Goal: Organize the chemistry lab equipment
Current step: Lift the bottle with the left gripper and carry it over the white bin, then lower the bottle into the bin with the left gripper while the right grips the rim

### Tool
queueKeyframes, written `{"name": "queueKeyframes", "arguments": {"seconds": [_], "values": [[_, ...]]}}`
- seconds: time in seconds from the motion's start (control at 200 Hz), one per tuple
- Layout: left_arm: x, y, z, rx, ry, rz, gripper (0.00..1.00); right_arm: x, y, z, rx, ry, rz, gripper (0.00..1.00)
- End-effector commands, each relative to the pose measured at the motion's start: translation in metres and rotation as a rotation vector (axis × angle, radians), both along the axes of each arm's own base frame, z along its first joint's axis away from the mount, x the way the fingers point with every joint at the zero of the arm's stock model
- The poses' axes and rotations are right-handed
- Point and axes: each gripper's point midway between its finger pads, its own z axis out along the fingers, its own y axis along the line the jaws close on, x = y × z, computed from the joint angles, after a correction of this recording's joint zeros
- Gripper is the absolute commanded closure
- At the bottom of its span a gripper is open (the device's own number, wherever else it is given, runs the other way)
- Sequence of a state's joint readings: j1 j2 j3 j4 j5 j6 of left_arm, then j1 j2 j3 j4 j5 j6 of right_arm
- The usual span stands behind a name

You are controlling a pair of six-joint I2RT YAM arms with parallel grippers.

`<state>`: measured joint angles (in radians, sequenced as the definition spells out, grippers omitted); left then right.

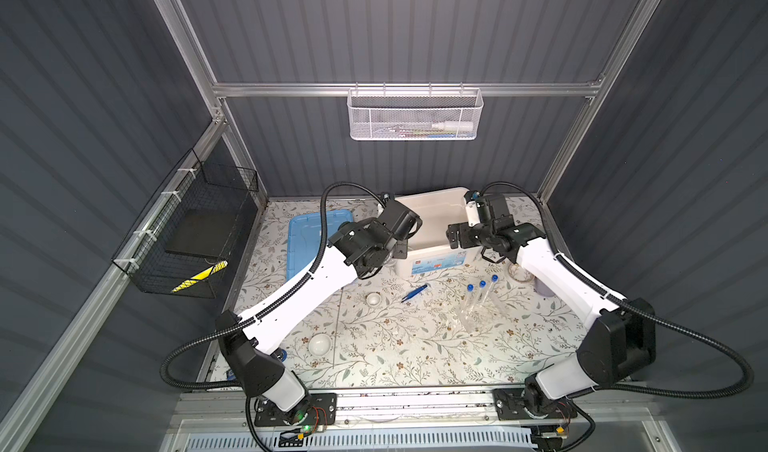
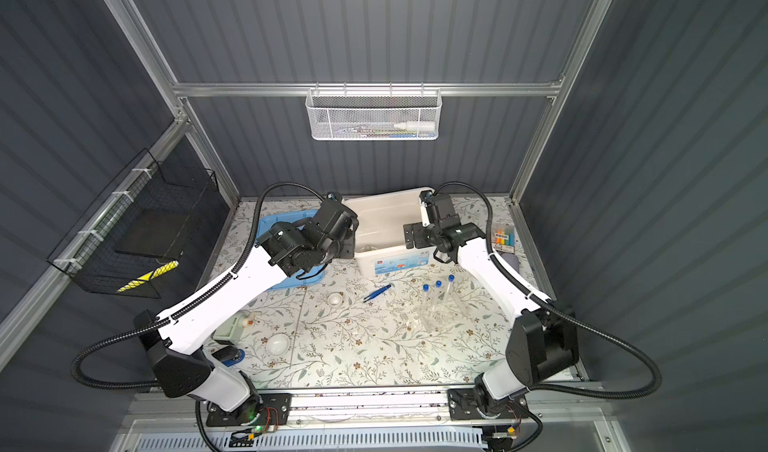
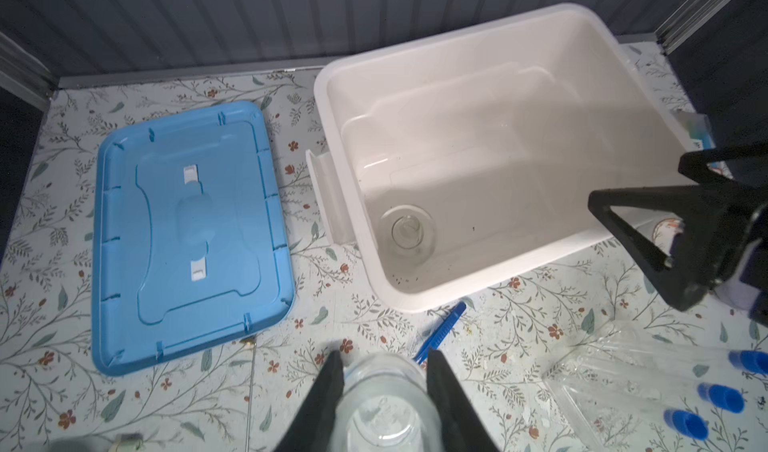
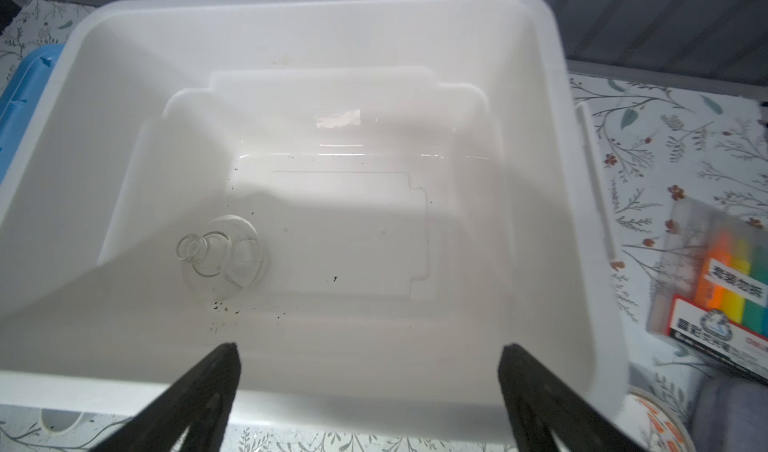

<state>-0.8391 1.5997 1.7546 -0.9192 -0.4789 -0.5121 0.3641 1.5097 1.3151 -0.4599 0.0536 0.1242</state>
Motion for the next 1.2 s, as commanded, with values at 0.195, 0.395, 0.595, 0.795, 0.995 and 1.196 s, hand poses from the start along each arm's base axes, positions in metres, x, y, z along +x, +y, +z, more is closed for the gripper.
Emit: {"name": "queueKeyframes", "arguments": {"seconds": [0.195, 0.395, 0.595, 0.795, 0.995, 1.196], "values": [[0.059, -0.029, 0.020, 0.022, -0.090, -0.103, 0.69, 0.002, -0.064, 0.010, 0.010, -0.028, -0.137, 0.07], [0.084, -0.041, 0.018, 0.014, -0.122, -0.129, 0.68, 0.010, -0.080, -0.011, 0.081, 0.033, -0.135, 0.19], [0.107, -0.050, 0.019, 0.005, -0.167, -0.146, 0.68, 0.016, -0.070, -0.024, 0.157, 0.073, -0.073, 0.29], [0.127, -0.054, 0.007, 0.000, -0.176, -0.161, 0.68, 0.023, -0.062, -0.036, 0.166, 0.108, -0.026, 0.37], [0.142, -0.058, -0.004, 0.005, -0.183, -0.167, 0.68, 0.018, -0.057, -0.034, 0.191, 0.126, -0.006, 0.44], [0.157, -0.056, -0.015, 0.005, -0.187, -0.158, 0.68, 0.007, -0.051, -0.035, 0.245, 0.167, -0.017, 0.46]]}}
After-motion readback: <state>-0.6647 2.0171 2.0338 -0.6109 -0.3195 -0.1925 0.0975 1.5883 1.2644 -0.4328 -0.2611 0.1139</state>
